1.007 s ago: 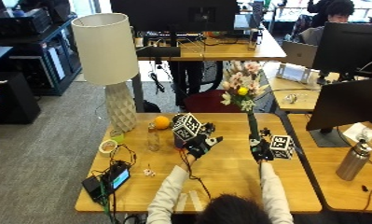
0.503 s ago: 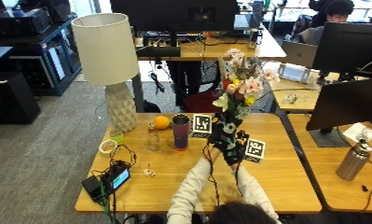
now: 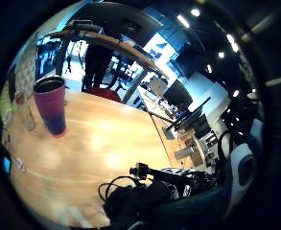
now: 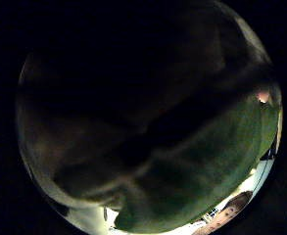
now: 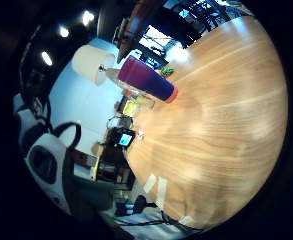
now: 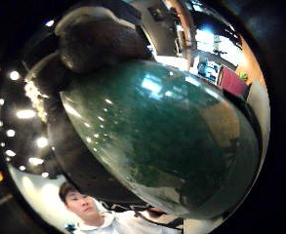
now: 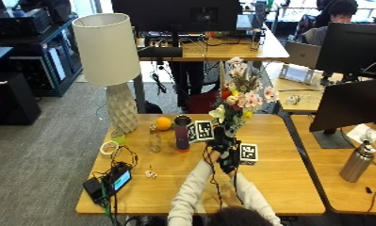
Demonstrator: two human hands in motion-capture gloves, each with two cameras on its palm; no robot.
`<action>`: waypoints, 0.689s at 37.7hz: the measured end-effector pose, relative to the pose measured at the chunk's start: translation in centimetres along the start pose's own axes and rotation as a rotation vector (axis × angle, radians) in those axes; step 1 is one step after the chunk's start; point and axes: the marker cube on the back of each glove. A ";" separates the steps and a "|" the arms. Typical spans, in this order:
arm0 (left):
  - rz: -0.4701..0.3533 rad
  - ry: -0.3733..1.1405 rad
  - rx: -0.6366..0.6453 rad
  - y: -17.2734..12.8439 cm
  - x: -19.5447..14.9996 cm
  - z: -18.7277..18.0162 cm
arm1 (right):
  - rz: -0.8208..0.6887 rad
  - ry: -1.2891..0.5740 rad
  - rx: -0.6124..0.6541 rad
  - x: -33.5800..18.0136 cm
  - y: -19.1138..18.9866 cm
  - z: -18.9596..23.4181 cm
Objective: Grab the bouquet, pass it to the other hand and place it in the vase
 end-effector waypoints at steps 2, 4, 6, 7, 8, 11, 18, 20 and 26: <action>0.009 0.002 -0.006 -0.4 0.2 -0.5 | -0.118 -0.086 -0.084 -1.5 0.3 0.5; 0.019 0.009 -0.012 -1.1 0.5 -1.1 | -0.228 -0.115 -0.157 -1.6 0.1 0.8; 0.034 0.017 -0.009 -2.0 0.9 -1.8 | -0.276 -0.106 -0.211 -0.6 -0.3 0.8; 0.045 0.020 -0.001 -2.8 1.2 -2.3 | -0.290 -0.100 -0.236 0.1 -0.5 0.8; 0.057 0.023 0.011 -3.6 1.7 -2.9 | -0.301 -0.094 -0.259 1.0 -0.9 0.7; 0.099 0.015 0.075 -6.6 3.1 -4.8 | -0.330 -0.075 -0.300 4.8 -2.5 0.3; 0.177 -0.035 0.257 -12.9 4.0 -8.5 | -0.451 0.015 -0.256 0.8 -1.2 -2.5; 0.185 -0.047 0.307 -14.8 3.6 -9.5 | -0.465 -0.028 -0.253 0.6 -1.2 -2.9; 0.162 -0.111 0.399 -19.3 -0.9 -11.4 | -0.375 0.035 -0.224 2.6 -1.6 -4.4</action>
